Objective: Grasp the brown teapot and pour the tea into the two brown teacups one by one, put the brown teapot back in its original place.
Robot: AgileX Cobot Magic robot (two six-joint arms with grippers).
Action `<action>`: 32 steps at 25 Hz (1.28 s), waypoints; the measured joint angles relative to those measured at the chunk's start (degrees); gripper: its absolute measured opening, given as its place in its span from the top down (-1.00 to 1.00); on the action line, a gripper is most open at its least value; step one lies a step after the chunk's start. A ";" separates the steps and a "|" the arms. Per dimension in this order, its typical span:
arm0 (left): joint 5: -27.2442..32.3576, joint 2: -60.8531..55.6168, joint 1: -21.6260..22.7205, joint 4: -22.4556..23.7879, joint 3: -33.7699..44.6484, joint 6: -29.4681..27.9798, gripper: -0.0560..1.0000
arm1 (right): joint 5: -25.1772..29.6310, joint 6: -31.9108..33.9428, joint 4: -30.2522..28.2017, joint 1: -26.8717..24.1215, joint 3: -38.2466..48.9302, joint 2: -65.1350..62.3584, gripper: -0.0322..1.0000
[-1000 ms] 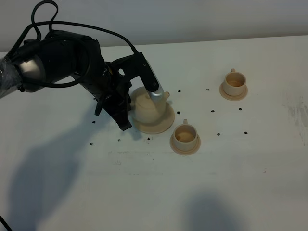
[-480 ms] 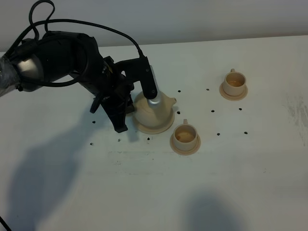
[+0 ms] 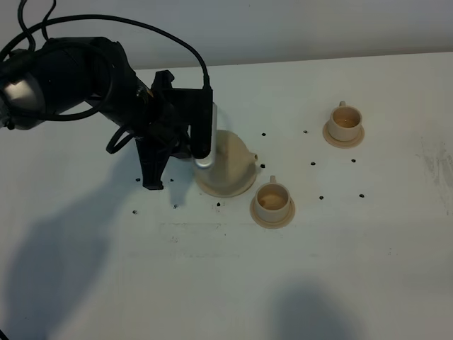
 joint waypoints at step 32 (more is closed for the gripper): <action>-3.30 0.00 -2.63 4.27 0.04 10.20 0.72 | 0.00 0.00 0.00 0.00 0.00 0.00 0.03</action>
